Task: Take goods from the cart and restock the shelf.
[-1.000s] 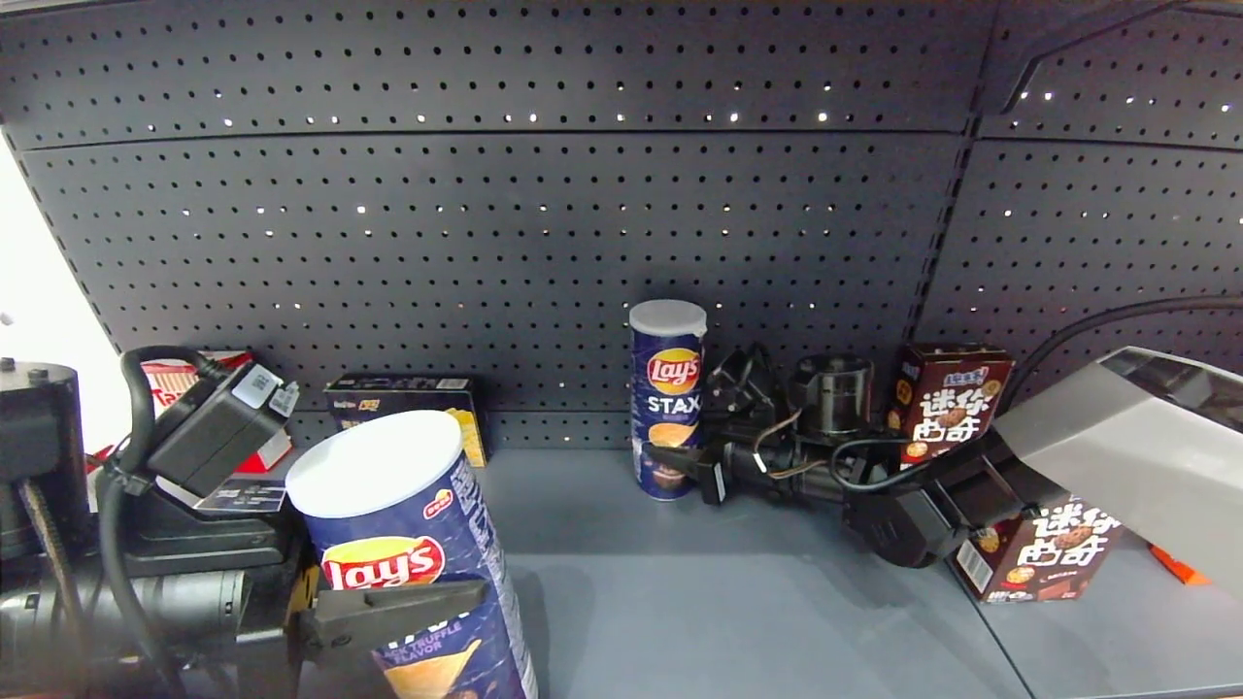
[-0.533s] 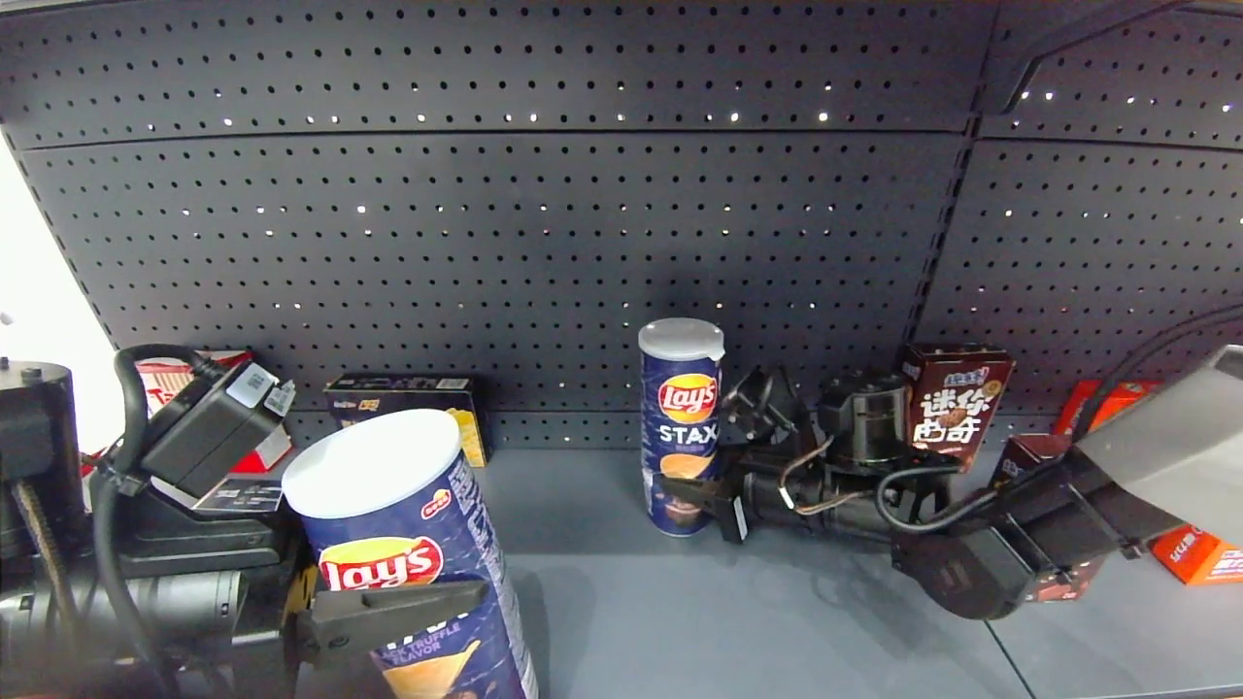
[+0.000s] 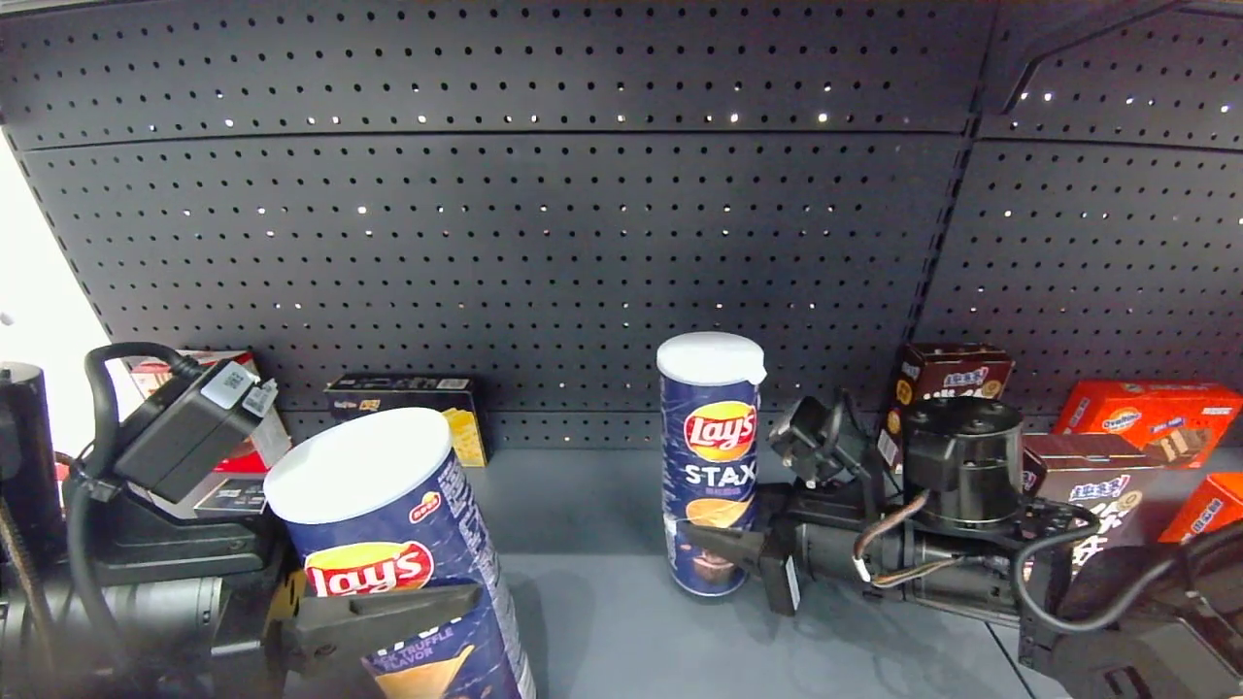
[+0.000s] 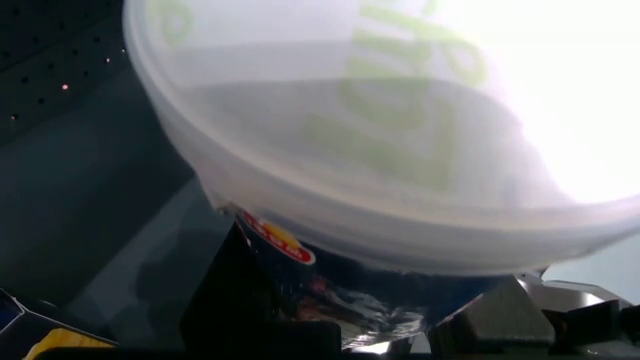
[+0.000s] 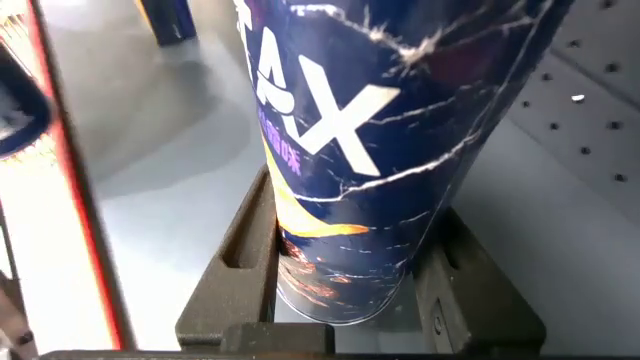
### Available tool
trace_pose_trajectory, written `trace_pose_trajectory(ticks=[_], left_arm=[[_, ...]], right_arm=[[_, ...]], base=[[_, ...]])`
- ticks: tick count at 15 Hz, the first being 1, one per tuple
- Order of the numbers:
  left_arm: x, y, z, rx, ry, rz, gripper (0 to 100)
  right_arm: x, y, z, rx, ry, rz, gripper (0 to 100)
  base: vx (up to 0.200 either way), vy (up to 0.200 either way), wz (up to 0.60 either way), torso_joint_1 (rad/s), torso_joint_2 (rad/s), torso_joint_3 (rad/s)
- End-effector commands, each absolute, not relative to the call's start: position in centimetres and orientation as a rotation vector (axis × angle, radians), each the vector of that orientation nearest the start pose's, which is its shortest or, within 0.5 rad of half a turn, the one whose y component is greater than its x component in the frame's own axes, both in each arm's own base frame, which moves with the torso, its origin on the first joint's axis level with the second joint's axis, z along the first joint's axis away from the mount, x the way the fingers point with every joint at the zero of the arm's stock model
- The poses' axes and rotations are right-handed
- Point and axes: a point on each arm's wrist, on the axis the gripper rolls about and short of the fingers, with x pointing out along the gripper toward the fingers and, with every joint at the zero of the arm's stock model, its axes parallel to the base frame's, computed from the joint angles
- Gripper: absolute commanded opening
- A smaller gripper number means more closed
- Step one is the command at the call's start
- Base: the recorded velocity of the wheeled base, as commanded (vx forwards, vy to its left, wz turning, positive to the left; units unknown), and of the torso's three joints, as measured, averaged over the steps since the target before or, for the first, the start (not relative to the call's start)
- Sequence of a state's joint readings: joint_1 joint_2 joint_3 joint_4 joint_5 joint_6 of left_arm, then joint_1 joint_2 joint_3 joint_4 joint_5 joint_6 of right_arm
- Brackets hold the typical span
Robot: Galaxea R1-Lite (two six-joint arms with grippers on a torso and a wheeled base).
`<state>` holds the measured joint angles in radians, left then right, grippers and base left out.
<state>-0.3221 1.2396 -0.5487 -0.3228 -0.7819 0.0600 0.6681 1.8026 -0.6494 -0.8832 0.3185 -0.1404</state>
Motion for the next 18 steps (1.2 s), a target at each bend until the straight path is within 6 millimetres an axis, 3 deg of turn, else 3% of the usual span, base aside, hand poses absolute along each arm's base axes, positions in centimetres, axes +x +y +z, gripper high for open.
trace_pose_trajectory(ticks=[1, 4, 8, 18], left_arm=[[15.9, -7.0, 19.9, -0.031, 0.330, -1.105, 0], [15.5, -7.2, 20.0, -0.031, 0.324, -1.119, 0], [15.6, -7.2, 20.2, -0.031, 0.320, -1.119, 0], [15.7, -7.2, 20.3, -0.029, 0.317, -1.108, 0]], right_arm=[[21.8, 18.3, 14.5, -0.171, 0.190, 0.999, 0], [19.9, 17.3, 14.0, -0.137, 0.227, 1.008, 0], [19.2, 17.2, 13.6, -0.104, 0.186, 1.022, 0], [19.9, 18.7, 10.9, -0.104, 0.217, 1.043, 0]], base=[[0.000, 0.000, 0.00, 0.000, 0.00, 0.000], [0.000, 0.000, 0.00, 0.000, 0.00, 0.000], [0.000, 0.000, 0.00, 0.000, 0.00, 0.000], [0.000, 0.000, 0.00, 0.000, 0.00, 0.000]])
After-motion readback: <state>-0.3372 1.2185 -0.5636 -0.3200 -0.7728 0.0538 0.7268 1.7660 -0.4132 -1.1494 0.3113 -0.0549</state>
